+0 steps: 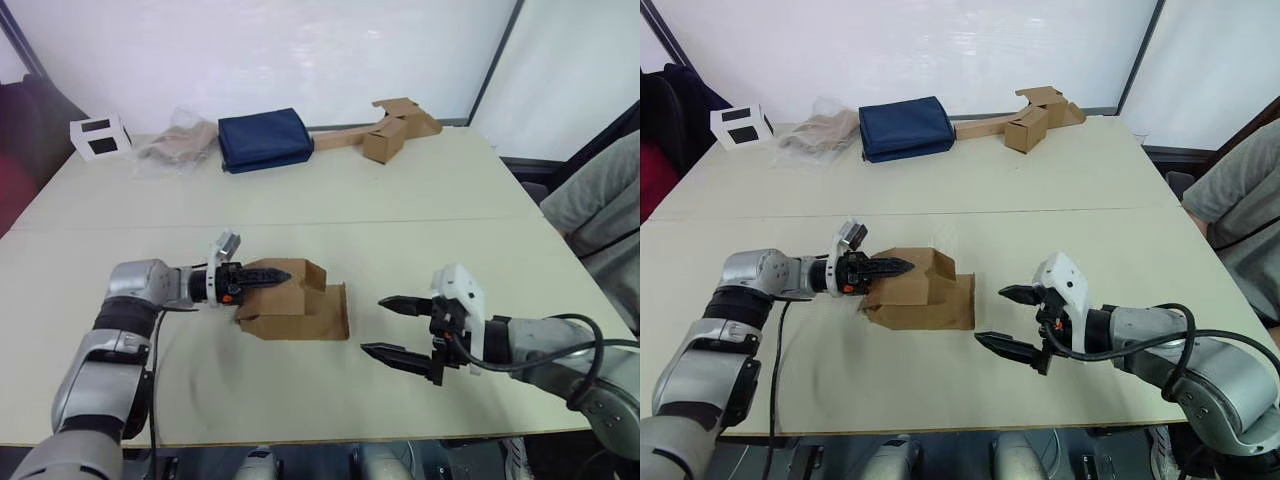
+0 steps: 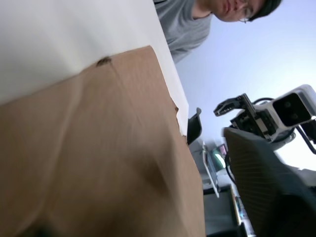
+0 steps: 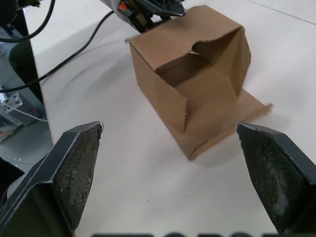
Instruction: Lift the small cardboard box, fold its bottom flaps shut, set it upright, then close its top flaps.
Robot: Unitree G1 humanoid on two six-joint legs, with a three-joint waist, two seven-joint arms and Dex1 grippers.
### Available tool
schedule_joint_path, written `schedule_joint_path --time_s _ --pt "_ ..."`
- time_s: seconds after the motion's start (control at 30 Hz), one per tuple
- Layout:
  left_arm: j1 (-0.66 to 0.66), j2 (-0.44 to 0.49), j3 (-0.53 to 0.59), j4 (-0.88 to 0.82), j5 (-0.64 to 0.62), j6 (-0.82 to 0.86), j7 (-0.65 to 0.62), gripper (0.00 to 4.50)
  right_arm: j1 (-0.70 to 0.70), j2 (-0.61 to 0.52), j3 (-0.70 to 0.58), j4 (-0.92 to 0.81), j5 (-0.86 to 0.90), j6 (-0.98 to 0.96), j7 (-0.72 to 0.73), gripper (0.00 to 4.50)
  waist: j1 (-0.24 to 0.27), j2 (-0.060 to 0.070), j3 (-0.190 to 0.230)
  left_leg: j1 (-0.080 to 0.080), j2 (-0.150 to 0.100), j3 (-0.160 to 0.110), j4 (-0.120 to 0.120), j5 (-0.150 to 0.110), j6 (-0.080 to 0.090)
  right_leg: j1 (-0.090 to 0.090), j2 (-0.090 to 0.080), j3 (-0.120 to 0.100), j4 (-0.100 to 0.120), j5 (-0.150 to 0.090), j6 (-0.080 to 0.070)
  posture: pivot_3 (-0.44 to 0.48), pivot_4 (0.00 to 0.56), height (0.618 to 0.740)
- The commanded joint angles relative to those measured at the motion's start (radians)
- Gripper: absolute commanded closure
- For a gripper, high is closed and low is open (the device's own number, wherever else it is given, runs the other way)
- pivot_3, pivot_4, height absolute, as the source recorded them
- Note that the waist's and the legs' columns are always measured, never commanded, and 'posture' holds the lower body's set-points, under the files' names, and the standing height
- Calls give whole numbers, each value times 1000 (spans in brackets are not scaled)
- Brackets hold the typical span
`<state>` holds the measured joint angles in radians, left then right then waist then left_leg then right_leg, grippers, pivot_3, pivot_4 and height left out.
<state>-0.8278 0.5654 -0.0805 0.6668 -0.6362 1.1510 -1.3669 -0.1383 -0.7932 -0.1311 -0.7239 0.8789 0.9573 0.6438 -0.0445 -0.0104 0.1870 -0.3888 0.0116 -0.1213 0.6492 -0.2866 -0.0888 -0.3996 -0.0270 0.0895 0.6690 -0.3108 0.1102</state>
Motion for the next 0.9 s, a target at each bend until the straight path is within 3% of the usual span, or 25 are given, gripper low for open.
schedule_joint_path --time_s 0.03,0.17,0.33,0.43,0.53,0.67,0.87,0.9 --pt "-8 10 2 -5 14 -5 -27 2971 11 1 -19 -34 15 -18 -13 0 0 0 0 0 0 0 0 0 0 0 0 0 0 0 0 0 150 740" --pt "3 12 14 -39 12 2 -27 4399 2 -1 -14 -19 15 -26 -9 0 1 0 0 0 0 0 0 0 0 0 0 0 0 0 0 0 150 740" --pt "10 19 39 -76 6 -6 -11 4464 -13 12 -15 4 20 -36 -8 0 0 0 0 0 0 0 0 0 0 0 0 0 0 0 0 0 150 740" --pt "-51 43 151 -111 -19 -73 38 4464 -93 146 -69 120 -35 -134 -131 0 -3 -2 0 0 0 -1 1 0 0 0 0 0 0 0 0 0 150 740" --pt "-130 59 214 -135 -24 -119 72 4500 -192 230 -79 233 -130 -199 -245 768 0 -2 0 -1 1 0 1 0 0 -2 1 0 2 0 0 0 150 740" --pt "-195 81 211 -187 0 -185 71 4500 -334 332 -76 334 -183 -254 -346 2109 -1 -1 0 -2 0 0 -1 2 -4 -3 -1 0 1 0 0 0 150 740" --pt "-288 101 176 -185 46 -289 37 4500 -583 471 -23 504 -257 -357 -391 4326 -16 -1 0 -2 0 0 -1 5 -9 -6 0 0 4 0 0 0 150 740" --pt "-299 103 171 -178 52 -303 30 4500 -612 489 -17 525 -266 -369 -391 4475 -22 0 0 -2 0 0 -2 5 -9 -6 1 0 4 0 0 0 150 740"
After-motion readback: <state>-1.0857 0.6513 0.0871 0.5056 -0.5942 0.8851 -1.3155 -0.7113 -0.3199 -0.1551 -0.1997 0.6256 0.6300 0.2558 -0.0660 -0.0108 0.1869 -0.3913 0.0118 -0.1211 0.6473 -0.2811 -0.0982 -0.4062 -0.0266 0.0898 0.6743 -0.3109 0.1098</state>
